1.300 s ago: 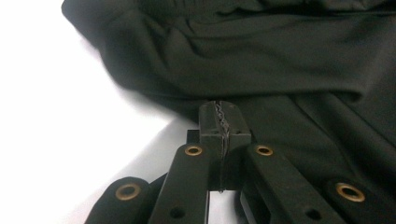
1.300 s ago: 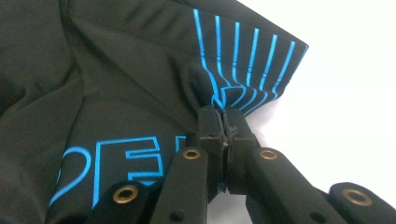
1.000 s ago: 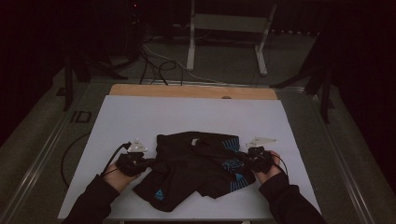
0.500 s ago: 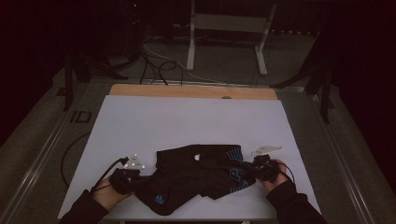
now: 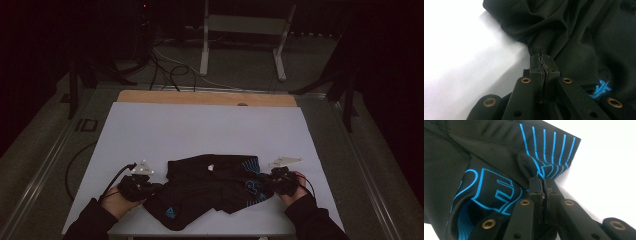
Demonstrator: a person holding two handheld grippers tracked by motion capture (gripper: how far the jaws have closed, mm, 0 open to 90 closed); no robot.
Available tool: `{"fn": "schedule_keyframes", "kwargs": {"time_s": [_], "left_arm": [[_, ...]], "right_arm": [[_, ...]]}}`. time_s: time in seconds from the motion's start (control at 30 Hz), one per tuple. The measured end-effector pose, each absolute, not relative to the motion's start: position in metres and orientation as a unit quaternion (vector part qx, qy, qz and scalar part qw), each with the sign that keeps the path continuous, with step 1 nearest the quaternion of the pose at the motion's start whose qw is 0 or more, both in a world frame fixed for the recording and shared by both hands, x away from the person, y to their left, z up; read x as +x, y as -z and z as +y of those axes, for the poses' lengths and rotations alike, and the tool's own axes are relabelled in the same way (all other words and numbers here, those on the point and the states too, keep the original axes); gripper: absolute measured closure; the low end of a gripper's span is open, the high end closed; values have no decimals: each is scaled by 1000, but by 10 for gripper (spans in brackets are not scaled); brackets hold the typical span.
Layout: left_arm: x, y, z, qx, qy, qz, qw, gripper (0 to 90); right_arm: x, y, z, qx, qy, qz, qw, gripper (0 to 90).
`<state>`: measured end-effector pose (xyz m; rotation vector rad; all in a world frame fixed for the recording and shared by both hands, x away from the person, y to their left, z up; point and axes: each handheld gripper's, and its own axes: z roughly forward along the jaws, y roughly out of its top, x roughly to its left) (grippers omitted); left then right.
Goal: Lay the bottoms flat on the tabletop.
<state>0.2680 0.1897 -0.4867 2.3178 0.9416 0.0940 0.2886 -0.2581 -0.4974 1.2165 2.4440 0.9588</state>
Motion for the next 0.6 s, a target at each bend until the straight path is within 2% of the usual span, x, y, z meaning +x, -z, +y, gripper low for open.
{"fn": "schedule_keyframes", "kwargs": {"time_s": [0.17, 0.3, 0.4, 0.47, 0.5, 0.53, 0.57, 0.6], "left_arm": [[268, 483, 191, 877, -38, 355, 322, 847], [270, 479, 192, 873, -43, 356, 332, 710], [271, 474, 192, 871, -54, 355, 334, 551], [273, 472, 191, 870, -53, 359, 333, 476], [273, 472, 191, 870, -53, 359, 333, 427], [276, 470, 190, 867, -49, 361, 339, 427], [278, 469, 189, 866, -49, 363, 340, 322], [279, 468, 188, 866, -46, 363, 341, 265]], "right_arm": [[288, 497, -258, 417, -330, 837, 125, 849], [289, 494, -260, 421, -339, 831, 130, 790], [290, 490, -263, 428, -352, 822, 131, 666], [291, 486, -264, 428, -365, 816, 134, 508], [291, 486, -264, 428, -365, 816, 134, 508], [291, 484, -265, 427, -370, 813, 138, 472], [293, 480, -265, 431, -381, 804, 149, 339], [295, 478, -266, 429, -389, 802, 146, 283]]}}
